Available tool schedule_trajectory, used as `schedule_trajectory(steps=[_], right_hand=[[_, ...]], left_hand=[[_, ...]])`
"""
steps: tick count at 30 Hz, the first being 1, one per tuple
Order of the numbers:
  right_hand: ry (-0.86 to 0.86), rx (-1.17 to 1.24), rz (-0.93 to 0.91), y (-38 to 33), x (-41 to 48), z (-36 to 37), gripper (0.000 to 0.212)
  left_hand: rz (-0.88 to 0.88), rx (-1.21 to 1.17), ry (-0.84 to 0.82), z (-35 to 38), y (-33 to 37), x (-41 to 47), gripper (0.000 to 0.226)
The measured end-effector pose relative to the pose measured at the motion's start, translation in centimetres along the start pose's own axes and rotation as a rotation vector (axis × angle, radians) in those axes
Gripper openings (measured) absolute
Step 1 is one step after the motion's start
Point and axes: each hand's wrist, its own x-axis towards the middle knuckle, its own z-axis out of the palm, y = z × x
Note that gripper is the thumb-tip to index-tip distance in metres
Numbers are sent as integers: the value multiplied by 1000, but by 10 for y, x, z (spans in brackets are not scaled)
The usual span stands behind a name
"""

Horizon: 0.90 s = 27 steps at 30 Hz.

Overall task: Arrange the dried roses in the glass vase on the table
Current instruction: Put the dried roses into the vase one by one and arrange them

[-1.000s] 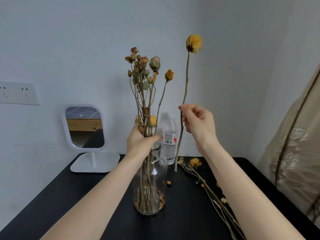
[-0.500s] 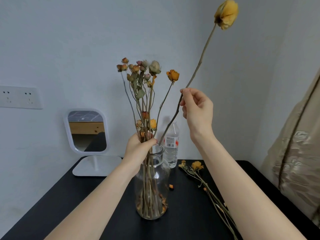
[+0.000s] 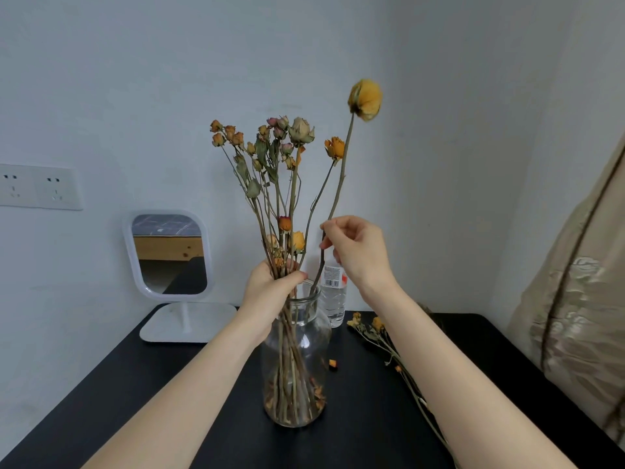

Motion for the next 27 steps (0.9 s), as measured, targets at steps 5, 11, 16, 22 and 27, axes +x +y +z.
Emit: schedule_trajectory(steps=[5,11,16,22,27], right_hand=[[-128,-127,79,16,-9,-1,10],[-254,-282,111,20,-12,0,4],[-260,-281,65,14,-10,4,15],[-189,-212,28,9,-8,4,15],[-256,-258,99,16,-12,1,14]], left_hand=[[9,3,-6,0,0,-1,10],[18,-38,-8,0,-1,-2,15],[34,-42,-13,0,-2,-1,17],[33,-23,-11,0,-3,0,17],[44,-54,-25,-1,-3,-1,17]])
